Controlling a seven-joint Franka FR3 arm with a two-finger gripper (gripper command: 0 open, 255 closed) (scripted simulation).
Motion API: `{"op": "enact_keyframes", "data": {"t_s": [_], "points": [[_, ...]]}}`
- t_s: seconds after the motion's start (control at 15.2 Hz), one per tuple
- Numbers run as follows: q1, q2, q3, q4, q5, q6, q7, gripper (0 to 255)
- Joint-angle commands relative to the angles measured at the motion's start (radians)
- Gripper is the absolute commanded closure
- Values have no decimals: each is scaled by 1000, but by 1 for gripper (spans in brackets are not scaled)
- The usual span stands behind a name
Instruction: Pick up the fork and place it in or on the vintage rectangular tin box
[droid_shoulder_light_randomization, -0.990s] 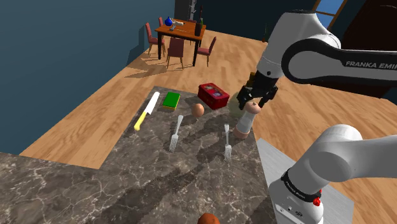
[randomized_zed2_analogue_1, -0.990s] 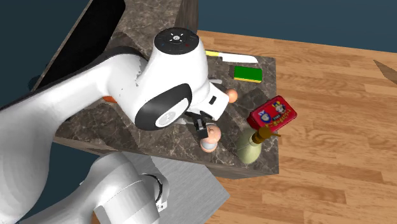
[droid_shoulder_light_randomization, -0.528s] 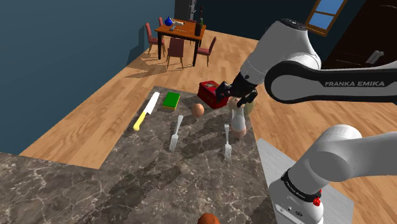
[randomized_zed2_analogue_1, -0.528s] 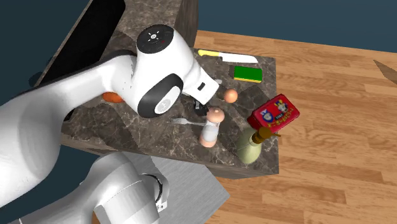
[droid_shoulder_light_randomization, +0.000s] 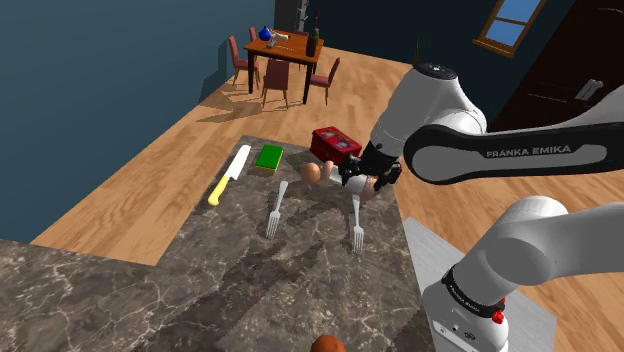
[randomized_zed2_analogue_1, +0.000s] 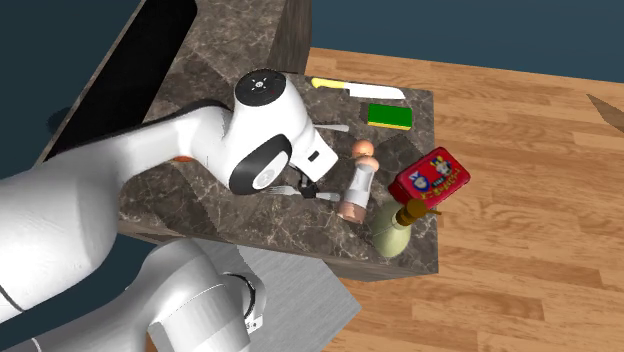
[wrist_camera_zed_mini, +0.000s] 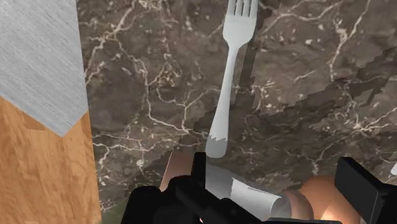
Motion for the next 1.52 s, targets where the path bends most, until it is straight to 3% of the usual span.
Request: {"op": "enact_keyframes", "data": {"t_s": [0.0, 0.2, 0.73, 1.25, 1.32, 1.45], "points": [[-3, 35, 25, -18, 12, 2, 39, 0], [-5, 84, 56, -57, 33, 18, 89, 0], [-35, 199, 92, -100, 25, 176, 101, 0], [-35, 199, 92, -100, 25, 176, 101, 0], [-35, 199, 92, -100, 25, 176, 101, 255], [-35, 199, 92, -100, 25, 176, 101, 255]]}}
